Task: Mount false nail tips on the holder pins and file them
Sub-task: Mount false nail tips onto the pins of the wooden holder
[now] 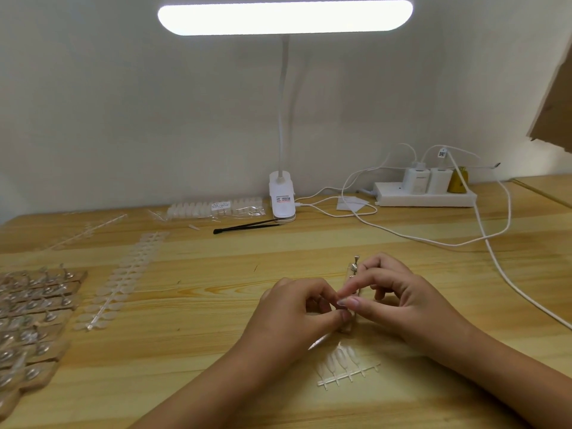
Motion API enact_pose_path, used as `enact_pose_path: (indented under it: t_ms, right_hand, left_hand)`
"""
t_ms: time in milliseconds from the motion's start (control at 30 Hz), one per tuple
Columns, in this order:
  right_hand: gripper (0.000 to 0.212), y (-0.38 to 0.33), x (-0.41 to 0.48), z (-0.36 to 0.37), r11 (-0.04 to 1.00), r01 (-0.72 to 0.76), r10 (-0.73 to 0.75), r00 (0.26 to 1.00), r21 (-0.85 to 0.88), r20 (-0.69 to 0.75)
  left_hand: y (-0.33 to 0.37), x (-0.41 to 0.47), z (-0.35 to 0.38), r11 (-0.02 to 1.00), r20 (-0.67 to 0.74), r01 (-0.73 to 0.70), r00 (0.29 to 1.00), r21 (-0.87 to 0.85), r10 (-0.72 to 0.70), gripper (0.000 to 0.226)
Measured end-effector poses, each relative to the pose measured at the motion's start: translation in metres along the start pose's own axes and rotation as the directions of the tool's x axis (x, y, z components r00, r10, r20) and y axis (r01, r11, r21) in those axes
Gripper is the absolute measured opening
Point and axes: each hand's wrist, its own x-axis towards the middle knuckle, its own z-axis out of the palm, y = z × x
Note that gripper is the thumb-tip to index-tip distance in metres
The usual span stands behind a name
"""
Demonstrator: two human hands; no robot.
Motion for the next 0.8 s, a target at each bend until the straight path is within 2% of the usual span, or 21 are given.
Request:
enact_pose_path:
  t_ms: [167,300,367,633,700,800]
  right_hand:
    - [0.026,0.004,0.001,0.001,0.999,0.001,-0.001,1.000,-0.032,-0.005]
    - [0.028,0.005,-0.001,0.000,0.984,0.087,-0.095,0.995,-0.155,-0.040]
    - [0.029,0.005,-0.001,0.001,0.971,0.118,-0.130,0.991,-0.208,-0.042]
    - [0.026,0.004,0.000,0.003,0.974,0.111,-0.118,0.993,-0.199,-0.025]
    - [0.030,0.002,-0.002,0.002,0.974,0.133,-0.142,0.989,-0.186,-0.039]
    - [0.031,0.002,-0.004,-0.005,0.982,0.175,-0.183,0.972,-0.066,-0.150]
  left_hand:
    - [0.001,-0.001,-0.001,0.999,-0.011,0.021,1.000,-0.024,-0.021,0.012]
    - [0.003,-0.003,-0.001,0.999,-0.006,0.026,1.000,-0.028,-0.027,0.021]
    - [0.003,-0.003,-0.001,0.999,0.005,0.030,1.000,-0.026,-0.030,0.018]
    - [0.009,-0.005,-0.003,1.000,0.010,0.009,1.000,-0.028,-0.009,0.013]
    - [0.011,-0.007,-0.007,1.000,0.024,0.003,1.000,0.001,-0.003,0.012]
    - [0.014,-0.017,-0.022,0.987,0.100,0.054,0.992,0.151,-0.070,0.032]
